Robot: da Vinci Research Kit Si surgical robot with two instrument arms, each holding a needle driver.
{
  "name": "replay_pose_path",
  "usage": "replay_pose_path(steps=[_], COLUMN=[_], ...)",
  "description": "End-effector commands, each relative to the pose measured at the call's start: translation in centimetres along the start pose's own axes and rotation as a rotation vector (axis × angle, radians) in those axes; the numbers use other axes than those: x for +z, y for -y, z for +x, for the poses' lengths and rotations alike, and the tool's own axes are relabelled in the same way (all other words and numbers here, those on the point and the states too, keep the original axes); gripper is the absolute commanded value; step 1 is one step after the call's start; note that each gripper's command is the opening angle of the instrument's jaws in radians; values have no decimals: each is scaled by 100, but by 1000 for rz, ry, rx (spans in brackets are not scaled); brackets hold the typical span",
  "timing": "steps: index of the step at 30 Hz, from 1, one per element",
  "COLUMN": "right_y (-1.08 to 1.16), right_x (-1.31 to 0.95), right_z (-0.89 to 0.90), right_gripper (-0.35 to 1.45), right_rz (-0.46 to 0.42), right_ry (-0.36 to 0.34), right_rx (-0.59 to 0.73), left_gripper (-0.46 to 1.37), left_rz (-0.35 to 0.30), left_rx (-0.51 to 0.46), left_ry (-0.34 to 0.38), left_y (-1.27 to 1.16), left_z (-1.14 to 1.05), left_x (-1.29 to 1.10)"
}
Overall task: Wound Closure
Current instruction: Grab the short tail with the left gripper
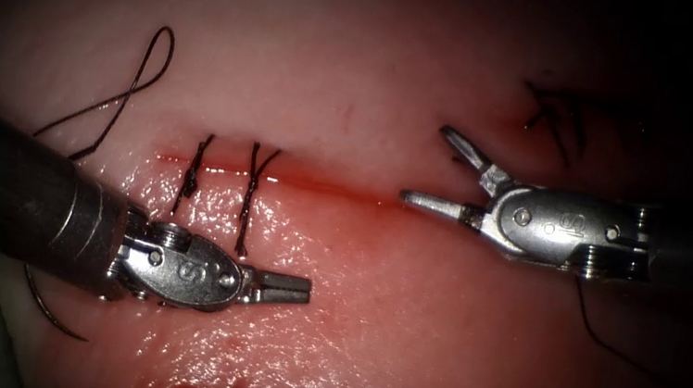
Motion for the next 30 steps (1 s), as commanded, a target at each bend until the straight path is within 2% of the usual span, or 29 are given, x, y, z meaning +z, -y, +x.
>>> replay_pose_path(steps=[1, 7, 11, 12, 13, 14, 15, 17, 19, 22, 25, 28, 30], right_y=[1, 1, 1, 1, 1, 1, 1, 1, 1, 1, 2, 2, 2], right_x=[0, -1, -1, -1, -1, -1, -1, -1, -1, -1, -1, -1, -1], right_z=[0, 1, 1, 1, 1, 1, 1, 1, 1, 1, 1, 2, 2], right_gripper=[90, 90, 90, 90, 90, 90, 90, 91, 91, 91, 91, 91, 91], right_rz=[3, 3, 3, 3, 3, 3, 3, 3, 3, 3, 3, 3, 3], right_ry=[0, 0, 0, 0, 0, 0, 0, 0, -1, -1, -1, -1, -1], right_rx=[0, 0, 0, 0, 0, 0, 0, 0, 0, 0, 0, 0, 0], left_gripper=[-35, -35, -35, -26, -6, 5, 6, 25, 32, 28, 49, 61, 79], left_rz=[-8, -8, 12, 21, 32, 54, 65, 75, 81, 82, 77, 83, 95], left_rx=[0, 0, -44, -58, -77, -93, -97, -105, -111, -114, -132, -159, -186], left_ry=[0, 0, 8, 12, 15, 21, 24, 29, 32, 37, 65, 122, 156], left_y=[0, 0, -2, -2, -3, -4, -5, -6, -7, -7, -7, -6, -5], left_z=[0, 0, 2, 3, 4, 5, 6, 7, 8, 7, 4, 1, -1], left_x=[0, -1, -3, -4, -5, -6, -7, -11, -15, -21, -28, -32, -36])
